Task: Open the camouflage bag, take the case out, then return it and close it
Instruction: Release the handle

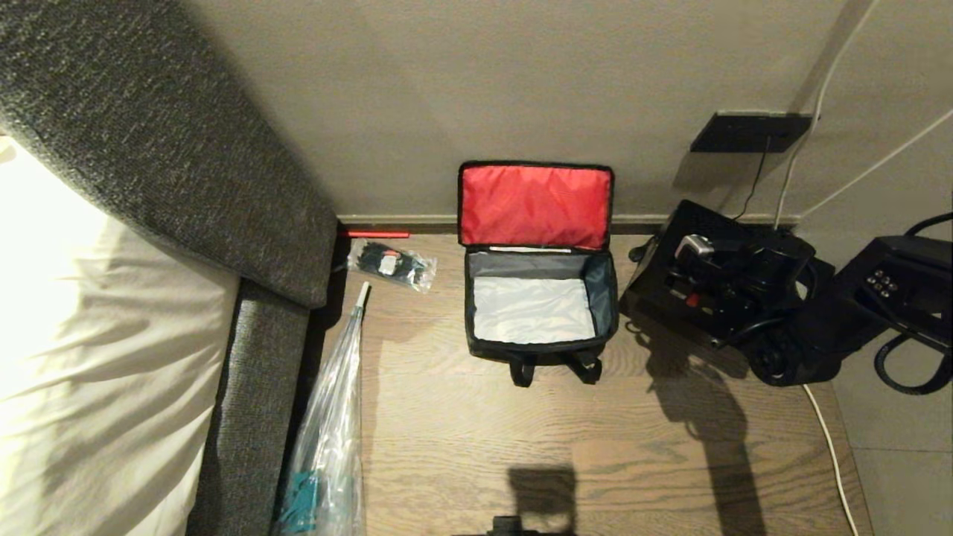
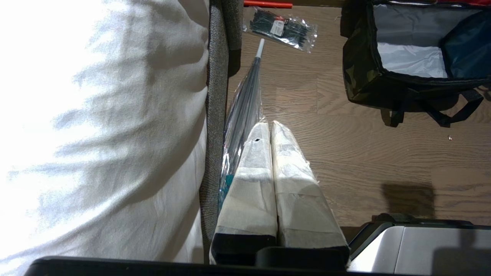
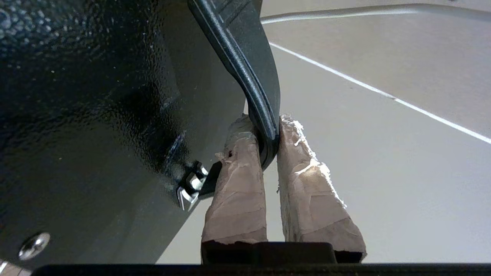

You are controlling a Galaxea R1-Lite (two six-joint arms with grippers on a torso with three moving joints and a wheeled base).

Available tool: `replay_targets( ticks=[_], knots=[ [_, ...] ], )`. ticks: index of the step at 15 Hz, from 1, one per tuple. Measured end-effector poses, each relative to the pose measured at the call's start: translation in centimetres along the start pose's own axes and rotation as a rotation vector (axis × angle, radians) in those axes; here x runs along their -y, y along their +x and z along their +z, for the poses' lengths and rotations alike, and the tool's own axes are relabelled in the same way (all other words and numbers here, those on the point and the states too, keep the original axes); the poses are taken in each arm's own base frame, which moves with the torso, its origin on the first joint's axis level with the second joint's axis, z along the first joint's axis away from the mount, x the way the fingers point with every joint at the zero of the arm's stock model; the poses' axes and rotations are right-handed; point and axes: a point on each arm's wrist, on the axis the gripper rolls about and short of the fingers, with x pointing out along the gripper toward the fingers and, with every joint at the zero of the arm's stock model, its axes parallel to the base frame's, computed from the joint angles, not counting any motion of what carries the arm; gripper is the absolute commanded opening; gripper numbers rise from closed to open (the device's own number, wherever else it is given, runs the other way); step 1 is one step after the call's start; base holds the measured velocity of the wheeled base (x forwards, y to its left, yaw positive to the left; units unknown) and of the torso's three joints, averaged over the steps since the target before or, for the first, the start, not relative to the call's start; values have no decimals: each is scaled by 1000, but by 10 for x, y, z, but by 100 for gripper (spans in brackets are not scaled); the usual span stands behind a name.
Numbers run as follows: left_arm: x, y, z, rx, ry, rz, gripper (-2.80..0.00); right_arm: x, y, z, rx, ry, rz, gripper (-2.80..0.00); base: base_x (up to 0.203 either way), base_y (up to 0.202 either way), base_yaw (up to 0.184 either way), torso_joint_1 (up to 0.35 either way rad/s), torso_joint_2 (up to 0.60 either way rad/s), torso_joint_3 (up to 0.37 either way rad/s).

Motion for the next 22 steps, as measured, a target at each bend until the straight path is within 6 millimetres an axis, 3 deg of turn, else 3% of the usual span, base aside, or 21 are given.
replay_targets(
  ticks=[11, 17, 22],
  knots=[
    [0, 0, 0, 0, 0, 1, -280, -74, 16, 12, -16, -9, 45, -280, 0, 0, 0, 0, 0, 0],
    [0, 0, 0, 0, 0, 0, -280, -112, 15, 9, -37, -54, 111, -280, 0, 0, 0, 0, 0, 0],
    [0, 0, 0, 0, 0, 1, -280, -90, 7, 2, -41, -46, 146, -280, 0, 0, 0, 0, 0, 0]
  ],
)
